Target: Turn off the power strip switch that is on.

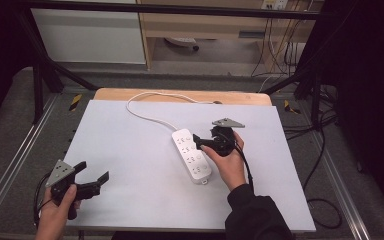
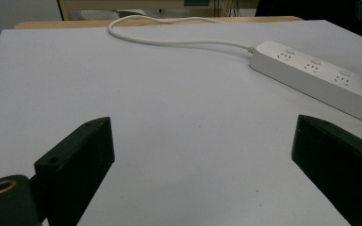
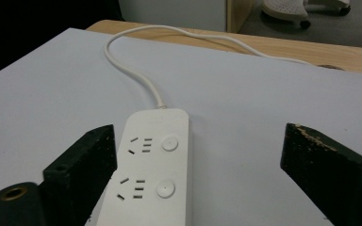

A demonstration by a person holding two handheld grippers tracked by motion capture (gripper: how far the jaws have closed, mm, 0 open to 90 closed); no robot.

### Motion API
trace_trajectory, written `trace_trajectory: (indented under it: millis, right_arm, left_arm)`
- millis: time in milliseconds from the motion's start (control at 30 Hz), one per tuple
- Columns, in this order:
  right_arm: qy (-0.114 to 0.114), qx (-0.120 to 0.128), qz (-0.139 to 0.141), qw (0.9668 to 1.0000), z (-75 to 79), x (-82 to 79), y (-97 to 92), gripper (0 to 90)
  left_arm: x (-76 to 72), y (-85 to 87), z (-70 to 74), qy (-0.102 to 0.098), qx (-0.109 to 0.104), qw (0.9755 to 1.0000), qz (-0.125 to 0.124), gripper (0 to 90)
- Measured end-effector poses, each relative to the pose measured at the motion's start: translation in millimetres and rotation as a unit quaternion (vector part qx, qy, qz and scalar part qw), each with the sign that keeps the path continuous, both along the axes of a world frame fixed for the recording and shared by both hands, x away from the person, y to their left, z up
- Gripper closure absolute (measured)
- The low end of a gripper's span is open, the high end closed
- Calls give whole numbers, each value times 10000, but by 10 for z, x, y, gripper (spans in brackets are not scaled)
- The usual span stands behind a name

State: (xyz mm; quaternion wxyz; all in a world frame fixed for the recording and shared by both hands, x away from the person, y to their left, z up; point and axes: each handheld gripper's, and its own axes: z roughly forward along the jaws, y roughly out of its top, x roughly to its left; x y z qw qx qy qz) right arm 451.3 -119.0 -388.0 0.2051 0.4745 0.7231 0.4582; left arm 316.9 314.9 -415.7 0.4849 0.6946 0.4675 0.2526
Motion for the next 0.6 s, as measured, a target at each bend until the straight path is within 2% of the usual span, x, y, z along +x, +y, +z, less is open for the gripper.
trace_trajectory:
  millis: [167,367,600]
  right_arm:
    - [7,-6,-47,10000,64,-27,-73,69]
    - [-97,69,-2,9999,143,-75,-187,56]
    - [-164,10,-27,9999,174,-117,-351,58]
  left_arm:
    - [2,3,-1,-5,-7,10000,1,63]
    - [0,2,0,-4,-6,10000,4,63]
    - [2,0,-2,10,-8,10000,0,62]
